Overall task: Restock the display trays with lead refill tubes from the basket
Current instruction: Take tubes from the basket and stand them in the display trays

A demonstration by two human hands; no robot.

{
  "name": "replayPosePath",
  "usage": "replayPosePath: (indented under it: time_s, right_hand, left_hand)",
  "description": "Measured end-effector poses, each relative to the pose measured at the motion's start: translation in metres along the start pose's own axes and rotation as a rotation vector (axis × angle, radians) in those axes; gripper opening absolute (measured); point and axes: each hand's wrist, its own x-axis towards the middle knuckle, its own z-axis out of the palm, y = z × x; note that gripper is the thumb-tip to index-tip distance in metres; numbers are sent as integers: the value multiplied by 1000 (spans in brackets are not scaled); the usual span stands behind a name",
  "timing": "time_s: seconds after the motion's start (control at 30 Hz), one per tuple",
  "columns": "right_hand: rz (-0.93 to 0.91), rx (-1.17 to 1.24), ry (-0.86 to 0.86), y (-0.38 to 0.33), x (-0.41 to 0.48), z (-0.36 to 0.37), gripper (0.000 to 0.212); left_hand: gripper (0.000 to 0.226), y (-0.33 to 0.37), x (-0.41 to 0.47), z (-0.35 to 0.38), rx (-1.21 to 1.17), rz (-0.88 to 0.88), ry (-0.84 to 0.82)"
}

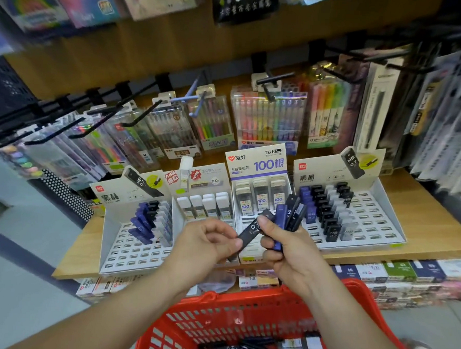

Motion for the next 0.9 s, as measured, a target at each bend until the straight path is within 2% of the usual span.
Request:
replayPosePath:
  time_s: [0.1,0.23,0.33,0.47,0.53,0.67,0.9]
  right_hand:
    - [-31,-40,70,-2,-2,-9,39]
    - [-48,-178,40,-16,-8,-27,46]
    - [-58,-241,11,-34,-13,-44,38]
    - [-61,-318,-31,-53,-16,-63,14]
    - [-60,-337,-40,-58,-15,-67,9]
    - [-18,-309,-38,-65,-12,-66,13]
    - [80,-181,-70,-44,-5,-31,10]
  left_hand:
    - [9,6,2,20,100,1,-110]
    - [25,25,17,45,4,24,-156]
    - [20,41,28,61,-1,9,-258]
    - [15,53,38,74,5,-33,-335]
    - [14,57,40,76,19,-31,-315]
    - [7,62,39,62,6,-16,-217]
    - [13,49,36,-49,17,15,96]
